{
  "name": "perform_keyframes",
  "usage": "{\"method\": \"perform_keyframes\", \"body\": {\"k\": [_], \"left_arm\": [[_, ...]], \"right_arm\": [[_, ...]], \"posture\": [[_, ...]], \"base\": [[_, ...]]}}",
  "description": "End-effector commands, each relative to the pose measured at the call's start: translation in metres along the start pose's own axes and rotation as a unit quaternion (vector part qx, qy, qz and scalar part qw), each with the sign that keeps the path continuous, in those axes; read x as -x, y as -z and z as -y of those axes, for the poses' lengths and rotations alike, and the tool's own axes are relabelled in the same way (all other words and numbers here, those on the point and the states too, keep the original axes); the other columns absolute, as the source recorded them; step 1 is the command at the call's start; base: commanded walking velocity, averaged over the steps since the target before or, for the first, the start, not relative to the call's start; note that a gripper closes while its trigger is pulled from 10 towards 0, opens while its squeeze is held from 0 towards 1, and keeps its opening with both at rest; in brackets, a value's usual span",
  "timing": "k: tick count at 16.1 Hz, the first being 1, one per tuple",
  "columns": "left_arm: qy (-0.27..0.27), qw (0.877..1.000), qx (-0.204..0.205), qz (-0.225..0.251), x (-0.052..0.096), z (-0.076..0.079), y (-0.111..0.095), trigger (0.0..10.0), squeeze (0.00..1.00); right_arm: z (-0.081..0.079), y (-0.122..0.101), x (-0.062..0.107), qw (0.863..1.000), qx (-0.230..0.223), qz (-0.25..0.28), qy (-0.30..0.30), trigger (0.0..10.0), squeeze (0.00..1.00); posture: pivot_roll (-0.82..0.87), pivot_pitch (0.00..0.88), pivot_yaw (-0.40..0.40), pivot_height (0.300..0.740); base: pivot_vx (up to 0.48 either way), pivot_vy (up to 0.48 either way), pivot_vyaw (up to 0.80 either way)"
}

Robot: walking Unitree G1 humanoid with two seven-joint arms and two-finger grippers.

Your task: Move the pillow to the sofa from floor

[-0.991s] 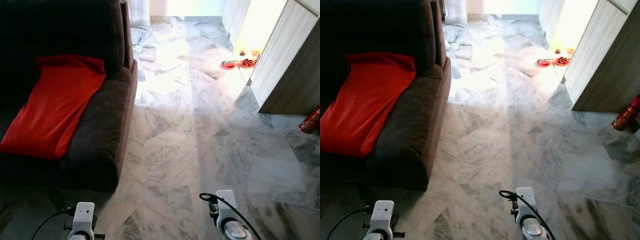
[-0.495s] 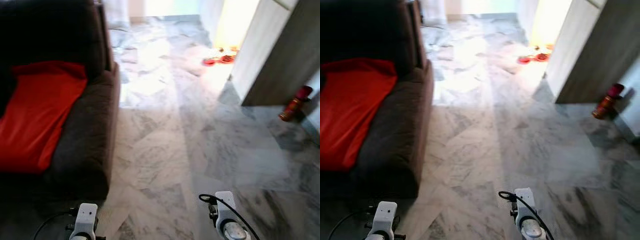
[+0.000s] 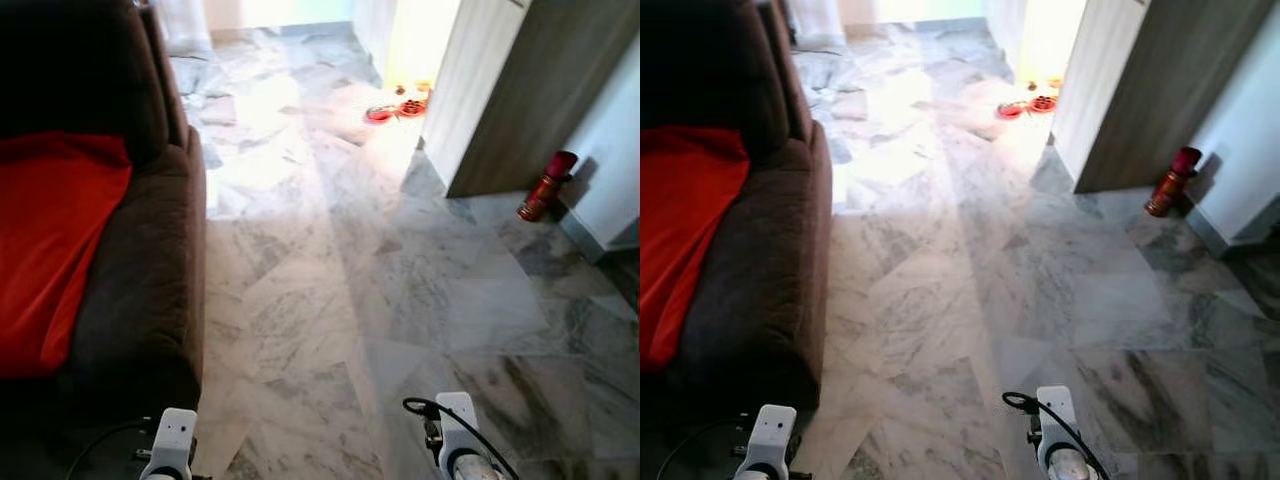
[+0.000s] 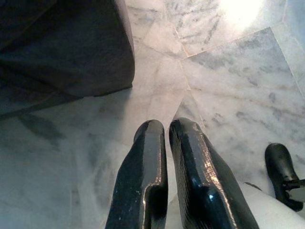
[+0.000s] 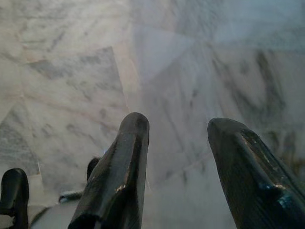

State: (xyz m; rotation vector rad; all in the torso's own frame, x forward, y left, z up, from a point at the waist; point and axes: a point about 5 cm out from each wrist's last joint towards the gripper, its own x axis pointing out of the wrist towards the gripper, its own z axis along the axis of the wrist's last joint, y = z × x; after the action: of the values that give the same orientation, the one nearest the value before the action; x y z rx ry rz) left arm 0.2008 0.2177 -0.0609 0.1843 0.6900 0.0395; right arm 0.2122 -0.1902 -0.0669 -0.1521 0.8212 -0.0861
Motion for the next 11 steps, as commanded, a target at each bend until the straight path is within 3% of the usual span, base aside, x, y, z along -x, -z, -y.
{"method": "perform_keyframes", "body": {"k": [1, 11], "left_arm": [[-0.009, 1.0, 0.001, -0.016, 0.0037, -0.0029, 0.01, 10.0, 0.0], [-0.022, 1.0, 0.003, -0.018, 0.0013, -0.0106, 0.0056, 10.0, 0.0]], "right_arm": [[0.0011, 0.009, 0.0017, 1.0, -0.003, -0.018, 0.003, 10.0, 0.0], [-0.0026, 0.0124, 0.0025, 1.0, 0.0, -0.025, 0.0, 10.0, 0.0]], "posture": [[0.13, 0.111, -0.006, 0.74], [0.13, 0.097, 0.005, 0.74]], "base": [[0.0, 0.0, -0.79], [0.0, 0.0, -0.79]]}}
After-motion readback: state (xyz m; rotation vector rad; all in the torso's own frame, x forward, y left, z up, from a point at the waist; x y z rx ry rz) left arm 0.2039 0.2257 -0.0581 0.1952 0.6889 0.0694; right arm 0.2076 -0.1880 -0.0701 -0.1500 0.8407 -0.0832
